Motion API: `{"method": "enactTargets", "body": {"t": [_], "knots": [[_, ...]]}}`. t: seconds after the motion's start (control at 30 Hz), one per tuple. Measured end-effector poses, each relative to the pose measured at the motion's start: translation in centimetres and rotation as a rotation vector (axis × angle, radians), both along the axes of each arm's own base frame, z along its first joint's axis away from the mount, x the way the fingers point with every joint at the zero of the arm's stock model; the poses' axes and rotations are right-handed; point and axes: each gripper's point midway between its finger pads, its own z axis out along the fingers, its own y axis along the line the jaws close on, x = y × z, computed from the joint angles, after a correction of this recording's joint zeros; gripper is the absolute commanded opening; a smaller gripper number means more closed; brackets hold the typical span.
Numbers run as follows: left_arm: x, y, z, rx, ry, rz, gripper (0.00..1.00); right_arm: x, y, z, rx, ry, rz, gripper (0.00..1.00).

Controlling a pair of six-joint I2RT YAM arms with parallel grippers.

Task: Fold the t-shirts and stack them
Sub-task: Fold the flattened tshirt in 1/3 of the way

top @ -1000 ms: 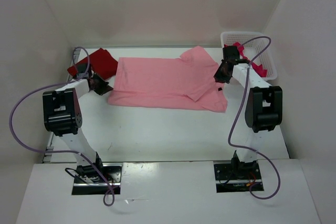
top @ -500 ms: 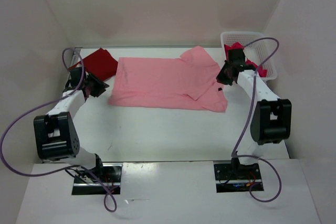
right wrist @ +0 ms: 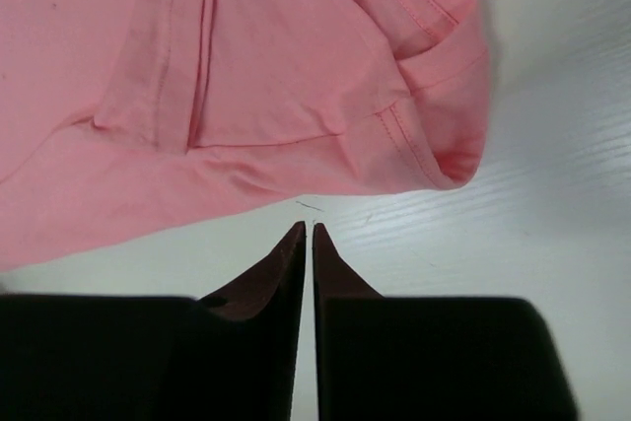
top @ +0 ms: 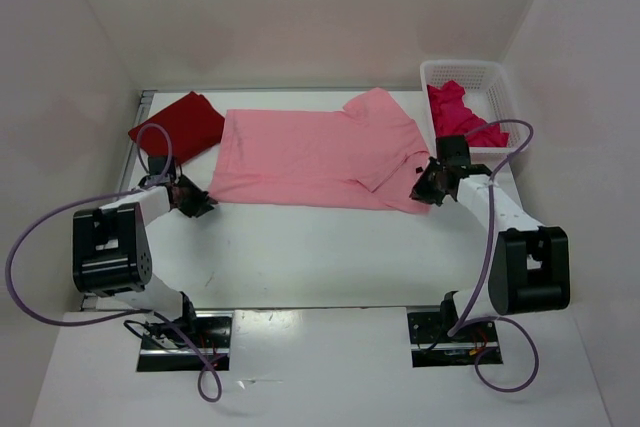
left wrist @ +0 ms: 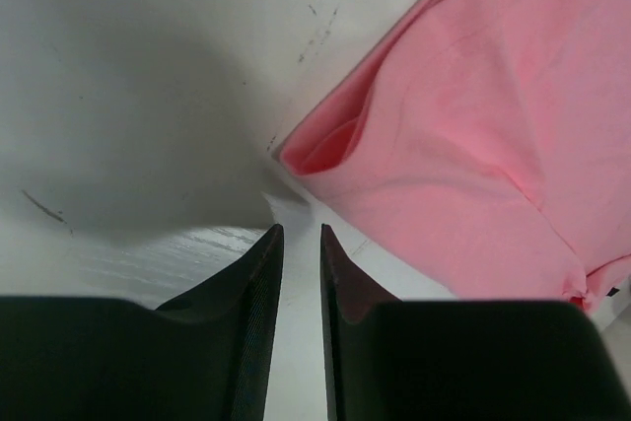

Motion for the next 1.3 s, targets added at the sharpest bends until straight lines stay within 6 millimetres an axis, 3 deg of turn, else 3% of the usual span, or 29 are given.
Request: {"method": "enactTargets", "body": {"t": [0.03, 0.27, 0.33, 0.37, 0.43, 0.47, 0.7, 1.07, 1.3], "knots": [[0.0, 0.0, -0.3, -0.006, 0.009, 0.003, 0.32, -0.1, 0.0, -0.1, 0.004, 0.003, -0.005, 0.25], [2.1, -0.1, -0.6, -0.037, -0.013, 0.017, 0.34, -0.6, -1.4, -1.0, -0.003, 0.012, -0.083, 0.55], [2.9, 0.0, -0.5, -0.048, -0.024, 0.026, 0.23, -0.7, -2.1, -1.2, -0.019, 0.017, -0.117, 0.58], [3.1, 0.0, -0.6, -0.049, -0.028, 0.029, 0.17, -0.6, -2.5, -1.3, -0.025, 0.018, -0.132, 0.72], [3.1, 0.0, -0.7, -0.049, -0.025, 0.03, 0.06, -0.6, -3.2, -1.4, -0.04, 0.019, -0.164, 0.72], [3.1, 0.1, -0.8, -0.047, -0.024, 0.03, 0.04, -0.8, -3.4, -1.6, -0.049, 0.023, -0.169, 0.71], [3.2, 0.2, -0.7, -0.041, -0.026, 0.027, 0.0, -1.4, -3.9, -3.0, -0.065, 0.069, -0.204, 0.35], [3.3, 0.1, -0.8, -0.042, -0.023, 0.025, 0.0, -0.2, -4.4, -4.7, -0.097, 0.109, -0.179, 0.38], [3.4, 0.0, -0.9, -0.05, -0.025, 0.02, 0.0, 0.5, -4.3, -5.1, -0.096, 0.097, -0.159, 0.08]]}}
